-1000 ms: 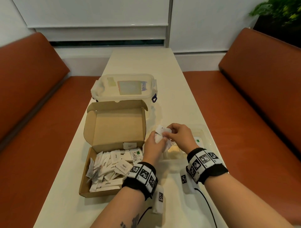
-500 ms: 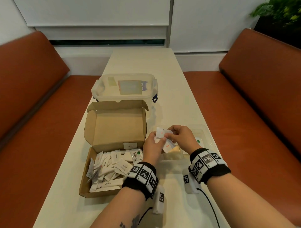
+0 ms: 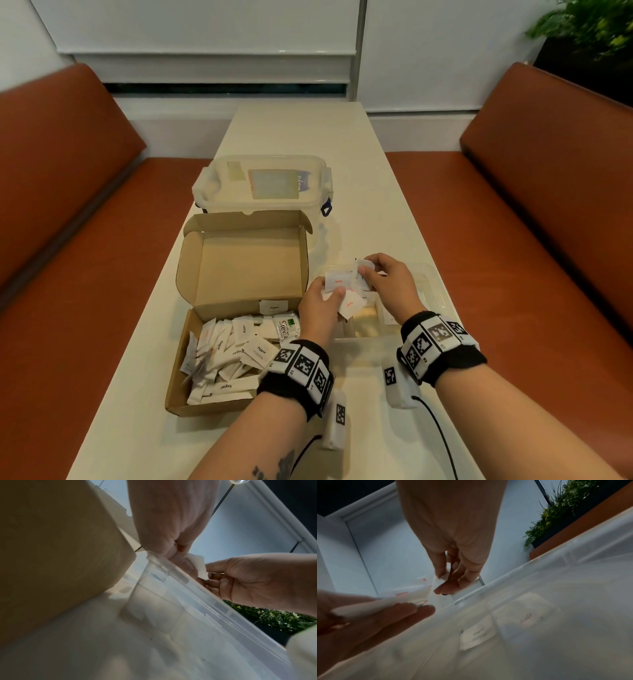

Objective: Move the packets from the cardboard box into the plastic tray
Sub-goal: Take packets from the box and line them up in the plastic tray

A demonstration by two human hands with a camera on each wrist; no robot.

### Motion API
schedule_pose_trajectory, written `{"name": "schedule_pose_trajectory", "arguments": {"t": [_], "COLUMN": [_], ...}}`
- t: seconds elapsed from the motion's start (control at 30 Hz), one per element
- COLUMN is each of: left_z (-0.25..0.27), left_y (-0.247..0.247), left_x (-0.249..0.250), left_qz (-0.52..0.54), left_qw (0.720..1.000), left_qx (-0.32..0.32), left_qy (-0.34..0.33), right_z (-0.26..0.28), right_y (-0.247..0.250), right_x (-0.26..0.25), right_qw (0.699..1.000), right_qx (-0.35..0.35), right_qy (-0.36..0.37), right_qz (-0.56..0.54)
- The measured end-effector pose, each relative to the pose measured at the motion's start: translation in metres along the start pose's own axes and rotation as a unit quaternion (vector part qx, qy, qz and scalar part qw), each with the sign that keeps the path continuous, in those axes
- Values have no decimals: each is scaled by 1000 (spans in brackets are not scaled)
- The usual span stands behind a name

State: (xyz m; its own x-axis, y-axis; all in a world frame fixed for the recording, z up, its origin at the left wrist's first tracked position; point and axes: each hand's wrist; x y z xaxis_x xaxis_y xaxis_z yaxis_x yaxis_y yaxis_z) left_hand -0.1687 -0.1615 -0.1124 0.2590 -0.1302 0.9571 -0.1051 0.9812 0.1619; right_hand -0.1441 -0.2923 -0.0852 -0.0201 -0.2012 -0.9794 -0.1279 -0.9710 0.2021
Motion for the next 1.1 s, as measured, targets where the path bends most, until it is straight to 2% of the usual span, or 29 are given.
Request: {"name": "schedule_pose_trajectory", "arguments": {"t": [0.07,0.17,0.37,0.5,0.63,0.9,1.1], "left_z": [-2,-3,-2,-2,-2,-1,0], "left_y": [-1,-2,-2,-2,-2,-2,-1], "left_x": [-2,-4,-5,-5,-6,-5,-6], "left_qz": [6,31,73,76,76,89,84], "left_qw": [1000,999,997,996,996,995,996], "left_qx": [8,24,36,35,38,36,37], "left_qy": [9,16,13,7,3,0,-1], "right_z": [-5,-12,-15,-15,-14,-20,-21], "right_y": [6,12,3,-3,-3,11,3], "right_x": [1,3,14,19,23,18,24], "right_qw": [1000,992,957,939,944,952,939], "right_qx": [2,-28,-124,-131,-119,-143,-115], "right_qy": [7,3,-20,-8,-12,-19,12], "right_qz": [25,123,262,319,307,269,325]}}
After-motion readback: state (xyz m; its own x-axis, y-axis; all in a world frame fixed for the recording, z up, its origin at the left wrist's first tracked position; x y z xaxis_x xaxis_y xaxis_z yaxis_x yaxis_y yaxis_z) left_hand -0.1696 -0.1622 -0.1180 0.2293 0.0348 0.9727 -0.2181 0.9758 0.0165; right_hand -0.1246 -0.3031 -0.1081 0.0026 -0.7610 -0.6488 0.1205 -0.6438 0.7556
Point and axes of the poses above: each hand's wrist, its own z-axis away from the middle knuckle, its own y-axis out of the back of the hand, x = y × z, and after that the axes turned 10 degrees about -z, right-handed
